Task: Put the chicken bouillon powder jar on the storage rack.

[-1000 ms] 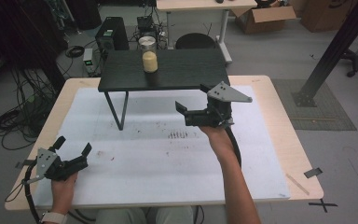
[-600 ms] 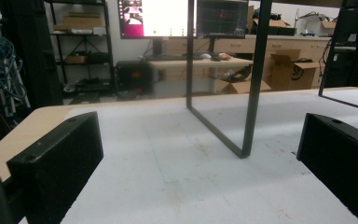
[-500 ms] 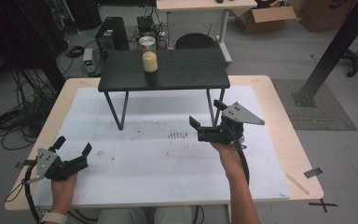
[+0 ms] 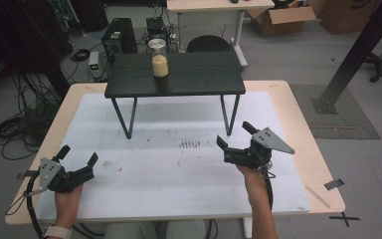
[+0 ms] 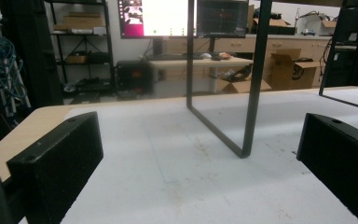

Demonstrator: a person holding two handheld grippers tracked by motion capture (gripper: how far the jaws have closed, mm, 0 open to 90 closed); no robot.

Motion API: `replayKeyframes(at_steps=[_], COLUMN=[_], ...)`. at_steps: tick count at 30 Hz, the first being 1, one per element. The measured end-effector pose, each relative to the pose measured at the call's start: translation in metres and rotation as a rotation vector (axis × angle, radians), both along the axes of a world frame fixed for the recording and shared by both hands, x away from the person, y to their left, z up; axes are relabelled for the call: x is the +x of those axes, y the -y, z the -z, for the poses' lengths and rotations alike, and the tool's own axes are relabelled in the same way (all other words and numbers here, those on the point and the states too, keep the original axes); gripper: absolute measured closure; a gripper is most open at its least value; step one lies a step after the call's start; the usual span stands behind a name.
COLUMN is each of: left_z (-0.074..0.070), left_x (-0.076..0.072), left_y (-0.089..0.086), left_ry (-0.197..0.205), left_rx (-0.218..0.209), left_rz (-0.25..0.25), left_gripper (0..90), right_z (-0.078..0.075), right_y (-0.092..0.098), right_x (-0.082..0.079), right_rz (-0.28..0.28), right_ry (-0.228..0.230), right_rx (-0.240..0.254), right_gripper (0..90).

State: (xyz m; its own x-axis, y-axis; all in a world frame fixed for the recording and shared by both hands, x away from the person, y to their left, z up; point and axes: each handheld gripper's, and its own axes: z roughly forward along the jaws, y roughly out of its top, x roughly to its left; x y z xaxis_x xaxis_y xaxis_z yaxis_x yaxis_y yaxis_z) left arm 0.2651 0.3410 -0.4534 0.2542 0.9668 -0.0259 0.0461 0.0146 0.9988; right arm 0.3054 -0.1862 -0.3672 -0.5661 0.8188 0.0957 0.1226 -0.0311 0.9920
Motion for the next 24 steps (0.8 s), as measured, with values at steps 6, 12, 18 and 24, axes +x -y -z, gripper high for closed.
replayKeyframes(at_steps=[6, 12, 18, 24], left_z=[0.000, 0.000, 0.000, 0.000], left_x=[0.000, 0.000, 0.000, 0.000], left_y=[0.000, 0.000, 0.000, 0.000], left_ry=[0.000, -0.001, -0.002, 0.001], left_rx=[0.000, 0.001, 0.004, 0.003], left_rz=[0.000, 0.000, -0.001, 0.001], left_gripper=[0.7, 0.7, 0.7, 0.7], right_z=[0.014, 0.029, 0.046, 0.053], right_y=[0.008, 0.016, 0.027, 0.036], right_x=[-0.004, -0.008, -0.012, -0.014], right_rz=[0.027, 0.051, 0.090, 0.132], right_ry=[-0.008, -0.016, -0.019, -0.016], right_rx=[0.030, 0.035, 0.060, 0.059], right_gripper=[0.0, 0.0, 0.0, 0.1])
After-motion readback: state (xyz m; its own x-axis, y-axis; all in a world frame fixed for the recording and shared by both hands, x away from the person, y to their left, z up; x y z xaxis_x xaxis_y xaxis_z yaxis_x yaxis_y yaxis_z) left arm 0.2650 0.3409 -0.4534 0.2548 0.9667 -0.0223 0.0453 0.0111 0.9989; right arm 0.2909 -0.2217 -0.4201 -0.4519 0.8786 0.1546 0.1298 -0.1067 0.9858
